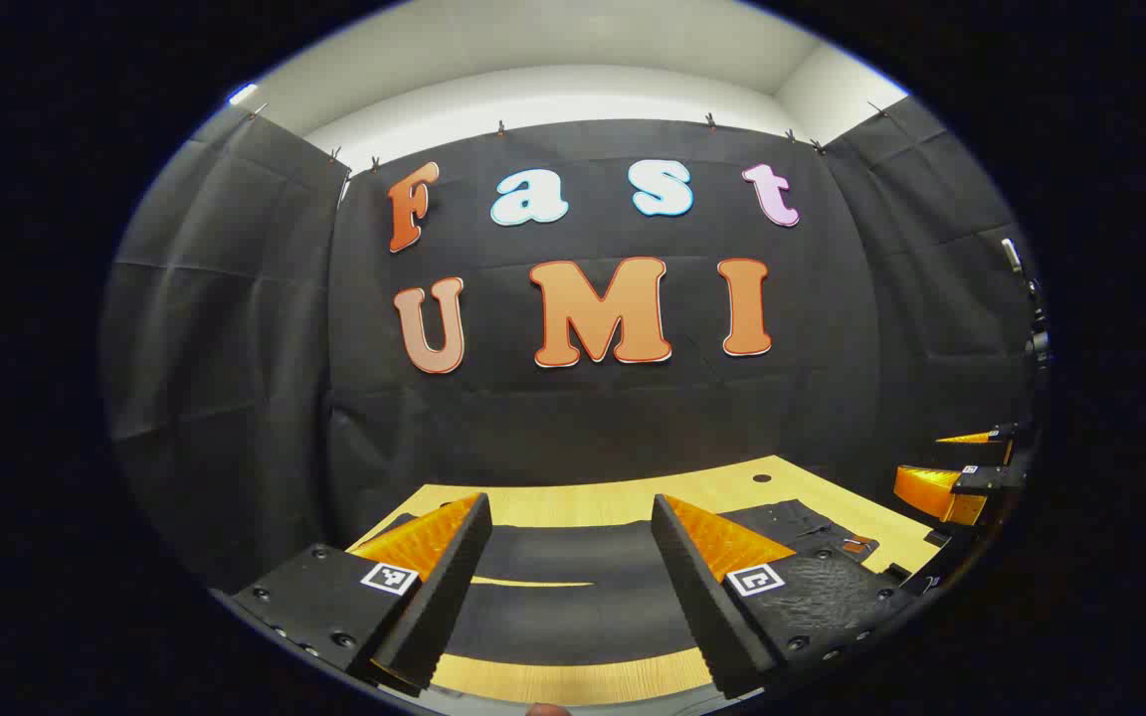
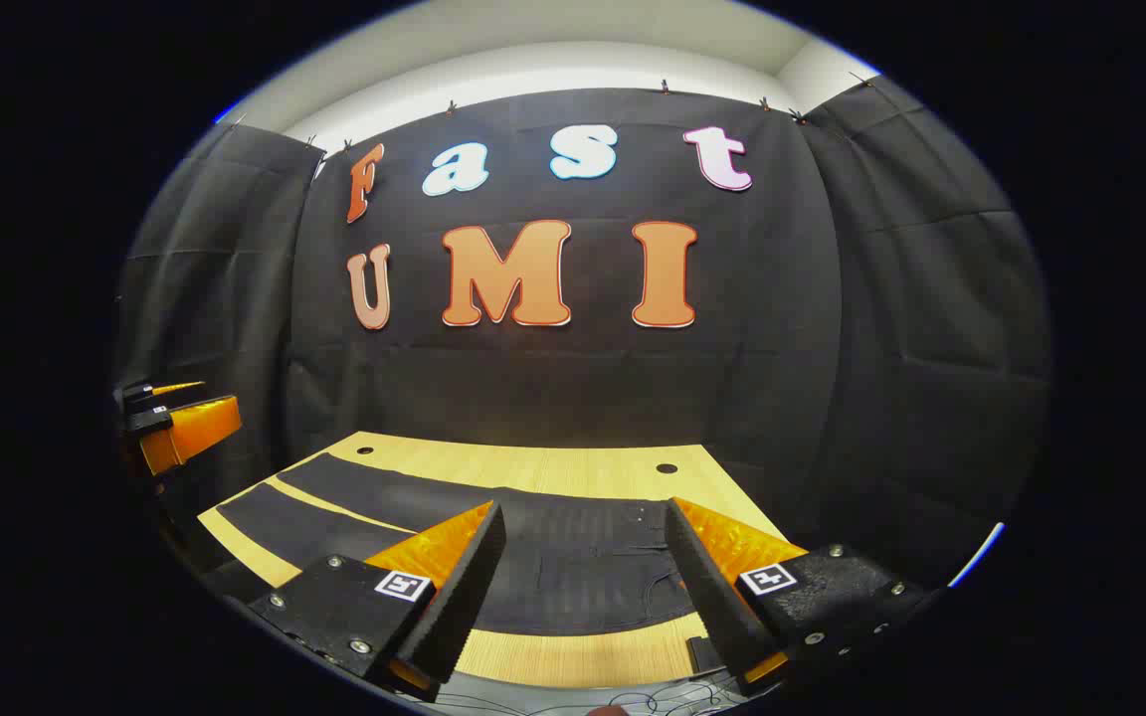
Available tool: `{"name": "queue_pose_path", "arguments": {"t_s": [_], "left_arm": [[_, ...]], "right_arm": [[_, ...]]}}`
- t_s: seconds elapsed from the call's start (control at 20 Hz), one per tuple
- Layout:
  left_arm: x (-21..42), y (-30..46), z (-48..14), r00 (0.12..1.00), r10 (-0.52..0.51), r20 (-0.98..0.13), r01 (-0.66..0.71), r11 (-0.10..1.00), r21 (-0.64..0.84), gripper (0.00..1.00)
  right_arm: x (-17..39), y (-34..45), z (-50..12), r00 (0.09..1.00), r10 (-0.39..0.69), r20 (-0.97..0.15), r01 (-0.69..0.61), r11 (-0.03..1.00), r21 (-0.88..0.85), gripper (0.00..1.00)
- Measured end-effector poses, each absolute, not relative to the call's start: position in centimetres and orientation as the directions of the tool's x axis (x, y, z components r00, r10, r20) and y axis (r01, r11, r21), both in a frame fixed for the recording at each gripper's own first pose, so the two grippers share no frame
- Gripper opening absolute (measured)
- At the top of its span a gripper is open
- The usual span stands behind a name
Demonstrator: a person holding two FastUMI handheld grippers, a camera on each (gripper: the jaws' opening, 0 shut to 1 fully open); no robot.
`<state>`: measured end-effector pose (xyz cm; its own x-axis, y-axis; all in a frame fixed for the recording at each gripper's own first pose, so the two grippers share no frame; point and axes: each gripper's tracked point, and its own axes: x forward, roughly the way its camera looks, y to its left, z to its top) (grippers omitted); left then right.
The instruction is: Grasp the waist and the cuffs of the jeans and fold them to make the two legs overlap; first hold the waist and fold one-third of the jeans toward the cuffs, then hold the cuffs and fold the remaining one-third in the same direction to finish folding.
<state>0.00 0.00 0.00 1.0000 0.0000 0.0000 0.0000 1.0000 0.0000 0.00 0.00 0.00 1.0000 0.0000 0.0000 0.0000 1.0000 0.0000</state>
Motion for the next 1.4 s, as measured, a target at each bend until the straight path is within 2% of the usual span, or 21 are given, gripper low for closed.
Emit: {"name": "queue_pose_path", "arguments": {"t_s": [0.95, 1.25, 1.4], "left_arm": [[0.2, -2.2, 0.3, 0.999, -0.039, 0.014, 0.039, 0.999, 0.014, 0.96], [0.8, 0.8, 0.0, 0.999, 0.044, -0.012, -0.045, 0.999, -0.017, 0.98], [1.4, 2.3, -1.0, 0.994, 0.081, -0.071, -0.083, 0.996, -0.024, 0.98]], "right_arm": [[0.1, -0.1, 0.0, 1.000, 0.004, -0.007, -0.004, 1.000, 0.000, 0.97], [0.2, -0.2, -0.3, 1.000, 0.003, -0.029, -0.003, 1.000, 0.016, 0.97], [0.4, -0.3, -0.5, 0.999, 0.003, -0.045, -0.002, 1.000, 0.032, 0.97]]}}
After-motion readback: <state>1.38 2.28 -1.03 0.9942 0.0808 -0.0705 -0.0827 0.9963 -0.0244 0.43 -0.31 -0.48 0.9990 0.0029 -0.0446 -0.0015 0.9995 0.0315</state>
